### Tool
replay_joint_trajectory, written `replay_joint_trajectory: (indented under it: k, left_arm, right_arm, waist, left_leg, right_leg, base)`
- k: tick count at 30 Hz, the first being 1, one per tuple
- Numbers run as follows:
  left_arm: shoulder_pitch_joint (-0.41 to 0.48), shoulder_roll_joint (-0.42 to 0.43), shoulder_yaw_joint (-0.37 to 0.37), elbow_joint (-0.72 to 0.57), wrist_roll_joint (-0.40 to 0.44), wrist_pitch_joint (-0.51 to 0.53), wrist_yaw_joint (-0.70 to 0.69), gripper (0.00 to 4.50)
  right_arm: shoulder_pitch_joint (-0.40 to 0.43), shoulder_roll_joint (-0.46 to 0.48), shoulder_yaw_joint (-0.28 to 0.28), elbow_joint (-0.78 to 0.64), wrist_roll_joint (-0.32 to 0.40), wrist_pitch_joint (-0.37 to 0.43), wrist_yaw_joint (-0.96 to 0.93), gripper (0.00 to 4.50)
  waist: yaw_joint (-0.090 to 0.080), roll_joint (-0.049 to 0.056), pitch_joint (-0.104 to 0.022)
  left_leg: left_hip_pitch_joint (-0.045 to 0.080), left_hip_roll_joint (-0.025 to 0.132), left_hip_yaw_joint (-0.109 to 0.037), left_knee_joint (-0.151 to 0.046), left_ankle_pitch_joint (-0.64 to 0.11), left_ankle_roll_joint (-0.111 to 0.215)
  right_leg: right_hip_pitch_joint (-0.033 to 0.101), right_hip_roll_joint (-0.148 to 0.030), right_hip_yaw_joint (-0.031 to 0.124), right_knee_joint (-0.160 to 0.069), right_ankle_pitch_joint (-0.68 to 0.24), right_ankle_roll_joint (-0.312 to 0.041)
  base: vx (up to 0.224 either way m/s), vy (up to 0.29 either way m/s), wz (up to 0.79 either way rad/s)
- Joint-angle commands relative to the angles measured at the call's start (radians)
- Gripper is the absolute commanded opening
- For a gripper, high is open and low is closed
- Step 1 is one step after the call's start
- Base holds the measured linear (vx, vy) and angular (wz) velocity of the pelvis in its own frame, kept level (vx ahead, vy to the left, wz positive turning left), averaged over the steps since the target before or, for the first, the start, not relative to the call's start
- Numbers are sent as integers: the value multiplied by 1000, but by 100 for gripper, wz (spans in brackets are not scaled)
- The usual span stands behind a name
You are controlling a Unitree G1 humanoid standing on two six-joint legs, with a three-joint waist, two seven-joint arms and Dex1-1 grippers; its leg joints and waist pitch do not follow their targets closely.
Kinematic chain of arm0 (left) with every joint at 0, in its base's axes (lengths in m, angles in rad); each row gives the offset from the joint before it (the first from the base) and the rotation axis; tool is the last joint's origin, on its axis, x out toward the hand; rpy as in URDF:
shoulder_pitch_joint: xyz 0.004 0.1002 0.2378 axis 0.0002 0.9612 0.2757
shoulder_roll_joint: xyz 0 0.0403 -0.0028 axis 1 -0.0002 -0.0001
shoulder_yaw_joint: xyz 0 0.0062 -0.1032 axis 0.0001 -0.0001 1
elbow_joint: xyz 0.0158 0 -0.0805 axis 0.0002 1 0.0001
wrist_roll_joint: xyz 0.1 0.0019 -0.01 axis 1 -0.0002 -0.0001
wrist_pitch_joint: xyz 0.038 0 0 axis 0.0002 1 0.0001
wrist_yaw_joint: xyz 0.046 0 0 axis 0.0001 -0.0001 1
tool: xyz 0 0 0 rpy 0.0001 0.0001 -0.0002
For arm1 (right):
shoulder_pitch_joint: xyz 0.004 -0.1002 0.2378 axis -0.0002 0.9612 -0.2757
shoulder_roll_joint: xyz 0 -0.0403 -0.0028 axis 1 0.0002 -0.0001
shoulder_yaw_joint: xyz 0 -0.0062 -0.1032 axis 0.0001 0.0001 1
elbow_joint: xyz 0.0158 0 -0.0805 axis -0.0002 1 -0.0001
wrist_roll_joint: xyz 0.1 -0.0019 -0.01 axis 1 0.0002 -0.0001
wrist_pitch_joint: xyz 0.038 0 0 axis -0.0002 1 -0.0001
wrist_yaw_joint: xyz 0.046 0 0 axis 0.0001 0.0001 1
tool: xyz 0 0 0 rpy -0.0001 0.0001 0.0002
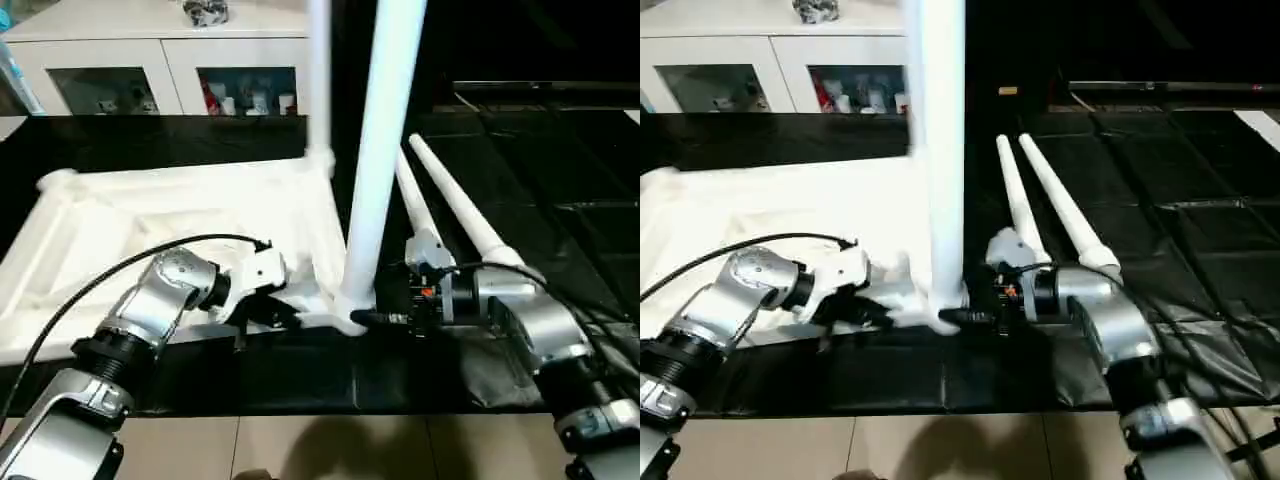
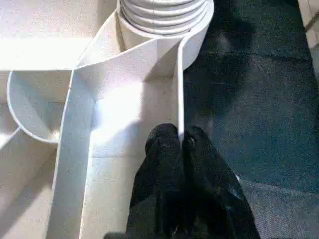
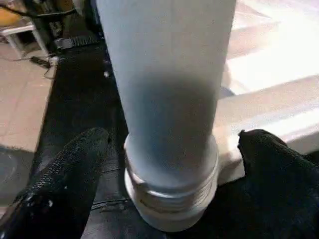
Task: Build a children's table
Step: Rotate leg to tighten
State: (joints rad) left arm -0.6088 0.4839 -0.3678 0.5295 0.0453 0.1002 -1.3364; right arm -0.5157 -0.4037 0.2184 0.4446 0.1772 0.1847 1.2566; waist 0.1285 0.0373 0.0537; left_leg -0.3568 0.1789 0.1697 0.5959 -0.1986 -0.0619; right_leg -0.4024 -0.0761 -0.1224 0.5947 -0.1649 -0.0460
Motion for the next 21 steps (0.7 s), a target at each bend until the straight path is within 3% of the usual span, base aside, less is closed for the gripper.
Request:
replay_joint_trajectory:
  k: [1,4,11,21]
  left_arm:
    - [-28,10,-39,16,29,-35,-40,0]
    - [-32,12,-46,25,33,-52,-51,0]
    - [-40,16,-58,46,44,-93,-67,0]
    - [-50,17,-69,72,55,-122,-71,0]
  right_arm:
    - [-30,-7,36,6,-12,5,52,447]
    - [-45,-8,51,21,-17,9,70,447]
    - [-84,1,66,63,-34,-3,90,377]
    - [-100,6,84,98,-49,-19,92,283]
  waist:
    - [-3,0,-75]
    - [-2,0,-75]
    - [8,-1,-77]
    - [11,-1,-77]
  left_leg:
    - [2,58,-17,-63,-141,74]
    - [1,57,-17,-61,-135,76]
    - [3,60,-16,-61,-125,72]
    - [2,59,-16,-61,-122,69]
  right_leg:
    - [63,-86,65,-71,-262,-154]
    - [62,-86,64,-71,-265,-154]
    - [60,-87,66,-69,-259,-154]
    - [61,-87,65,-68,-258,-148]
  base:
    - [0,0,0]
    - [0,0,0]
    - [0,0,0]
    - [0,0,0]
